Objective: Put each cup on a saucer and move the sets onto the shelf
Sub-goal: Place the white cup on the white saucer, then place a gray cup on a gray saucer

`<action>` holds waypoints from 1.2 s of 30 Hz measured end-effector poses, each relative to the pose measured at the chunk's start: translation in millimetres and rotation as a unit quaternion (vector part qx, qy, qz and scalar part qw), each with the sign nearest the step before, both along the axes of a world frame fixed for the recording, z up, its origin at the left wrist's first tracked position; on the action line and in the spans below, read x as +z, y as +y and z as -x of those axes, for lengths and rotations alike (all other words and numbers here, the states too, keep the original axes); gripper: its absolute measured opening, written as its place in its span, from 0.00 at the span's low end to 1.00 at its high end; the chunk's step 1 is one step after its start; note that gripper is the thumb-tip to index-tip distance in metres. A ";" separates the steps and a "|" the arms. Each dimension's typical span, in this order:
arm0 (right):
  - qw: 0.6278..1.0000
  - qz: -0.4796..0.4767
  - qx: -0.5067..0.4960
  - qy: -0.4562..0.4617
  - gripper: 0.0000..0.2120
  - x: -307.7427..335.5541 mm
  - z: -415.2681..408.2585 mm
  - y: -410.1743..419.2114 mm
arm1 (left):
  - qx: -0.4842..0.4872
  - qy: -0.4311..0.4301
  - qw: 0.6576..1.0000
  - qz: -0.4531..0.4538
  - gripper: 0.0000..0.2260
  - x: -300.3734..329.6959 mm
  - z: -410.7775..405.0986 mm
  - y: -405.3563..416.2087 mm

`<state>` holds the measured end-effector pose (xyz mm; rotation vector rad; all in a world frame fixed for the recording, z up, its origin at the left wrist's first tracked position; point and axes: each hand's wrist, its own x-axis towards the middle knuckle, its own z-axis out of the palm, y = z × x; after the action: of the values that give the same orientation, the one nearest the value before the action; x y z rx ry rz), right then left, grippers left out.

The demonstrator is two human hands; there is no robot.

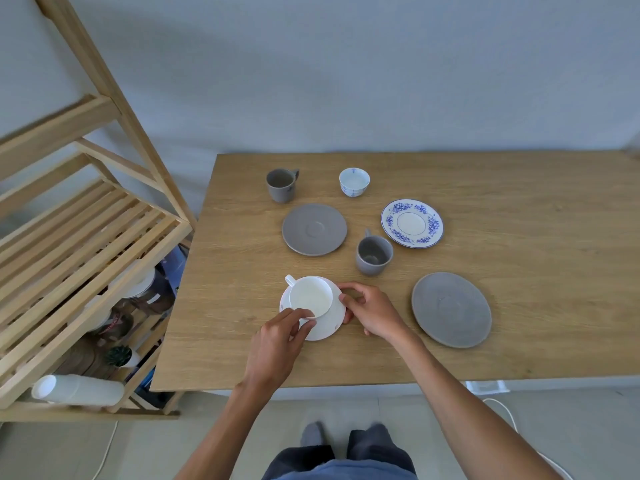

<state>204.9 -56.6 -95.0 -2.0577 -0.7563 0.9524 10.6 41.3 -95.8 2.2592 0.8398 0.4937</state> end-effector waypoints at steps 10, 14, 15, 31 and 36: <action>0.999 -0.026 -0.016 0.015 0.13 21.7 -5.0 -36.4 | 0.034 -0.085 0.995 0.040 0.13 26.3 3.2 -20.2; 0.993 -0.067 -0.093 0.031 0.12 34.9 -24.2 -72.1 | 0.006 -0.113 0.990 0.083 0.14 42.3 -26.4 -41.1; 0.992 -0.070 -0.107 0.024 0.12 37.3 -32.7 -81.9 | -0.006 -0.109 0.990 0.086 0.14 44.6 -38.3 -45.1; 0.975 0.046 -0.179 -0.125 0.19 18.4 -144.4 -202.4 | 0.044 0.026 0.998 0.037 0.15 33.3 -156.6 -55.5; 0.989 0.054 -0.128 -0.056 0.22 6.5 -145.5 -201.9 | 0.068 0.021 0.997 0.034 0.11 30.8 -163.2 -56.9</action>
<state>350.4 -258.5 -88.5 -2.2530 -0.4902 0.7539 173.9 -15.6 -65.0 2.1665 1.0228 0.4731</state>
